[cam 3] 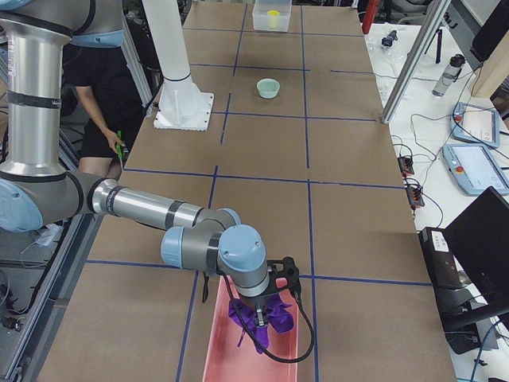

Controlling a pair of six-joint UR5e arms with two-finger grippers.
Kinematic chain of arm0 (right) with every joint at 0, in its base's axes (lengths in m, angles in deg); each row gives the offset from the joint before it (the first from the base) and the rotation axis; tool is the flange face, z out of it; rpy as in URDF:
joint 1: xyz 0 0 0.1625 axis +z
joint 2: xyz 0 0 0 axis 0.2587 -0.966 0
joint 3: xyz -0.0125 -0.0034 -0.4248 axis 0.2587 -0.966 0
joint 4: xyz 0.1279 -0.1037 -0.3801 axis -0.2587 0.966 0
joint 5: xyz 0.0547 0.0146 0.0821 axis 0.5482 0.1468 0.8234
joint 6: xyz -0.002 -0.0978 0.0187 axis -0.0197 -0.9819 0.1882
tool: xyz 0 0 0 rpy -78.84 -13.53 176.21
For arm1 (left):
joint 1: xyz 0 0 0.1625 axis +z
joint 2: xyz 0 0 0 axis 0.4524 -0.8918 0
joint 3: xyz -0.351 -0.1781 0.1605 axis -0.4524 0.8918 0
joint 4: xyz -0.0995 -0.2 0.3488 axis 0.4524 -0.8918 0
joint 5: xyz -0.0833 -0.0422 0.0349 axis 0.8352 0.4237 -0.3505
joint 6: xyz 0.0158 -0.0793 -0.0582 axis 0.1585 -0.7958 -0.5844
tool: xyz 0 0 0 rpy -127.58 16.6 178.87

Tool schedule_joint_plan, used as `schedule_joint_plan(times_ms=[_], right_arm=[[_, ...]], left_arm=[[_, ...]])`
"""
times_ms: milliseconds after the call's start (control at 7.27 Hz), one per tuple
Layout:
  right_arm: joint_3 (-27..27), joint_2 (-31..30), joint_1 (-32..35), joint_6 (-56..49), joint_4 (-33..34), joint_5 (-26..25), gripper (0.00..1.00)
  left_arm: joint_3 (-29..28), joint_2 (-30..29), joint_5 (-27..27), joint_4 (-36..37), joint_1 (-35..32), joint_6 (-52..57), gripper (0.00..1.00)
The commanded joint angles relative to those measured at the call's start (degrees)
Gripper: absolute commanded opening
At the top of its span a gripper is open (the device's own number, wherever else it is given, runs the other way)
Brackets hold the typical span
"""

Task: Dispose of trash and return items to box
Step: 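Release the cloth into the pink bin and the cup into the clear bin, then reach the left gripper to the pale green bowl rim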

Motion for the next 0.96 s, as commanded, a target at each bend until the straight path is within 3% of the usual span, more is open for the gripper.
schedule_joint_plan(times_ms=[0, 138, 275, 688, 825], right_arm=[[-2.8, 0.1, 0.0, 0.2, -1.7, 0.2, 0.55], [-2.8, -0.1, 0.0, 0.3, -1.7, 0.4, 1.00], [-2.8, 0.0, 0.0, 1.3, -1.4, 0.7, 1.00], [-0.1, 0.3, -0.1, 11.6, -0.9, 8.5, 1.00], [2.6, 0.4, -0.6, 15.2, 1.4, 9.2, 1.00]], left_arm=[[2.6, -0.6, 0.2, -3.8, 8.9, -14.8, 1.00], [2.6, -0.7, 0.2, -6.3, 12.6, -21.8, 1.00], [3.3, -1.9, 0.1, -7.5, 16.9, -28.7, 1.00], [6.1, -5.4, -1.5, -7.6, 29.2, -46.6, 0.99], [6.0, -7.2, -6.5, -7.6, 34.7, -52.0, 0.99]])
